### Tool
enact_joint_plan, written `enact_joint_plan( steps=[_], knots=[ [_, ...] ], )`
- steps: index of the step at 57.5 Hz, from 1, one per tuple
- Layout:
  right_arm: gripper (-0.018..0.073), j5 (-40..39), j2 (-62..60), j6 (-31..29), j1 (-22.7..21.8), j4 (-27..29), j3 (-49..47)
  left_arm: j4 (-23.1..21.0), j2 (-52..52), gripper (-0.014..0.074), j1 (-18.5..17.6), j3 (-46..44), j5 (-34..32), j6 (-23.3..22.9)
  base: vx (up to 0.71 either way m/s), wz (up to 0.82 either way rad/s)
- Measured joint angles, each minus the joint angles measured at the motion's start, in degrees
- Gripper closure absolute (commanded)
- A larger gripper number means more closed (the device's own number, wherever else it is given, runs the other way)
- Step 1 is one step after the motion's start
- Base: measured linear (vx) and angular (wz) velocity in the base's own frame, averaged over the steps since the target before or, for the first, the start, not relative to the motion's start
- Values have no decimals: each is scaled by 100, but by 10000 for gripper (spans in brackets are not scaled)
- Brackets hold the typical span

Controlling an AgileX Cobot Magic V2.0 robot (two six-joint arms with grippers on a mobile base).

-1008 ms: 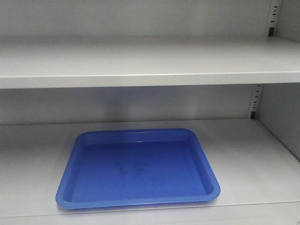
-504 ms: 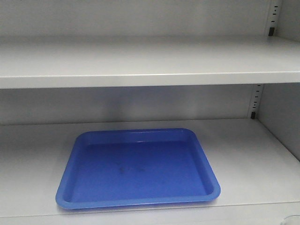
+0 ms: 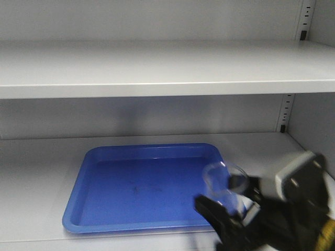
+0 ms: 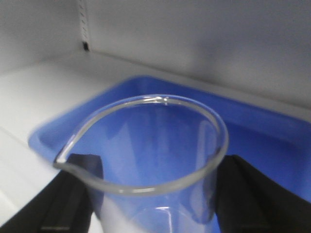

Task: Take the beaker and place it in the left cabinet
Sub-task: 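Extend the right arm and lower the beaker onto the blue tray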

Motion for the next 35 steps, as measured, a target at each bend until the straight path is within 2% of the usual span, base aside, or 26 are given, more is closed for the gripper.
enact_joint_plan(
  steps=[14, 35],
  knots=[
    [564, -746, 1774, -5, 0, 506, -1191, 0, 0, 595, 0, 0, 0, 0, 0, 0],
    [564, -811, 3626, -248, 0, 647, -2354, 0, 0, 595, 0, 0, 0, 0, 0, 0]
  ],
)
